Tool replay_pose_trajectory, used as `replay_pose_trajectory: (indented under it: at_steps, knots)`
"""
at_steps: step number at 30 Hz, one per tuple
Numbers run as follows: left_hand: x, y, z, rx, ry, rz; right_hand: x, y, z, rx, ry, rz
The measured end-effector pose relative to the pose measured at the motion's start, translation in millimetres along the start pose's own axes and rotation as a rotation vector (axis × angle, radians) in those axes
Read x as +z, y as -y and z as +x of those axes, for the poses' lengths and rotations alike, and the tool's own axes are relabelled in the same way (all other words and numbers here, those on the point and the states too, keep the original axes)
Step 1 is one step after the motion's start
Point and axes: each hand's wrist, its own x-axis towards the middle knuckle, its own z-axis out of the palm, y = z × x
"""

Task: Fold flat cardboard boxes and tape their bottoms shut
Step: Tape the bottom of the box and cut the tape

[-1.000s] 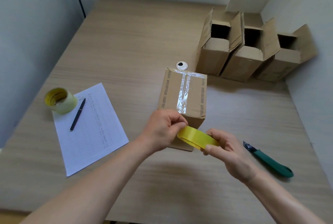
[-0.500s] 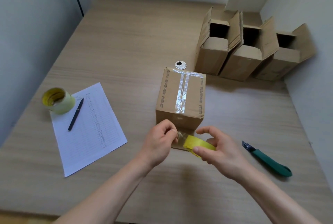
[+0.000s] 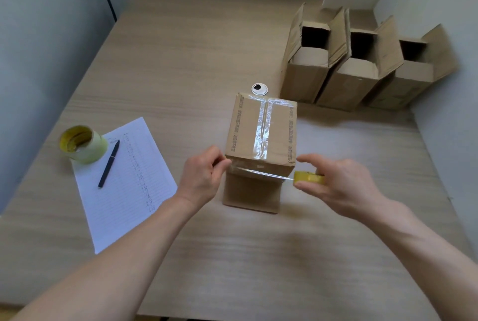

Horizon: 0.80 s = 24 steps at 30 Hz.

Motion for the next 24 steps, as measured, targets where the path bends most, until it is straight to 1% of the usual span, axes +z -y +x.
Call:
replay_pose_trajectory:
  at_steps: [3, 5, 8, 12, 14, 15, 16, 18, 19, 20, 21, 22, 23, 24]
  knots:
    - [1.7, 4.3, 10.7, 0.066, -0.024, 0.019, 10.0, -0.4, 8.2, -0.059, -0.190, -0.149]
    - [3.7, 8.7, 16.2, 0.064, -0.045, 0.015, 15.9, 2.8, 13.7, -0.063, -0.267, -0.220]
    - [7.9, 16.7, 20.6, 0.040, -0.030, 0.015, 26.3, 5.7, 17.7, -0.081, -0.283, -0.304]
    - [10.0, 22.2, 23.6, -0.003, -0.016, -0.007, 40.0, 3.1, 19.8, -0.077, -0.255, -0.315]
    - [12.8, 22.0, 26.3, -0.077, -0.014, -0.034, 45.3, 0.1, 21.8, -0.064, -0.273, -0.302]
    - [15.5, 21.5, 29.1, -0.148, -0.030, -0.054, 47.6, -1.3, 23.6, -0.055, -0.291, -0.287]
    - [17.9, 21.6, 32.6, -0.248, -0.054, -0.089, 49.5, -1.7, 25.5, -0.044, -0.301, -0.263]
    - [18.9, 21.5, 41.2, -0.479, -0.118, -0.229, 51.7, -0.9, 29.2, -0.017, -0.290, -0.219]
    - [18.0, 21.2, 44.9, -0.530, -0.124, -0.284, 52.2, -1.0, 31.2, -0.007, -0.284, -0.208]
    - [17.3, 21.1, 47.3, -0.456, -0.118, -0.257, 52.1, -1.3, 32.9, 0.005, -0.270, -0.194]
    - [16.9, 21.3, 48.8, -0.278, -0.085, -0.158, 51.7, -1.7, 34.1, 0.019, -0.240, -0.171]
    - [17.7, 22.3, 50.9, -0.065, -0.022, -0.028, 51.5, -2.6, 35.2, 0.028, -0.201, -0.146]
    - [19.2, 22.1, 53.5, 0.113, 0.082, 0.087, 51.5, -4.3, 36.2, 0.027, -0.171, -0.130]
    - [21.3, 21.9, 57.2, 0.216, 0.218, 0.180, 51.6, -5.6, 37.3, 0.022, -0.153, -0.125]
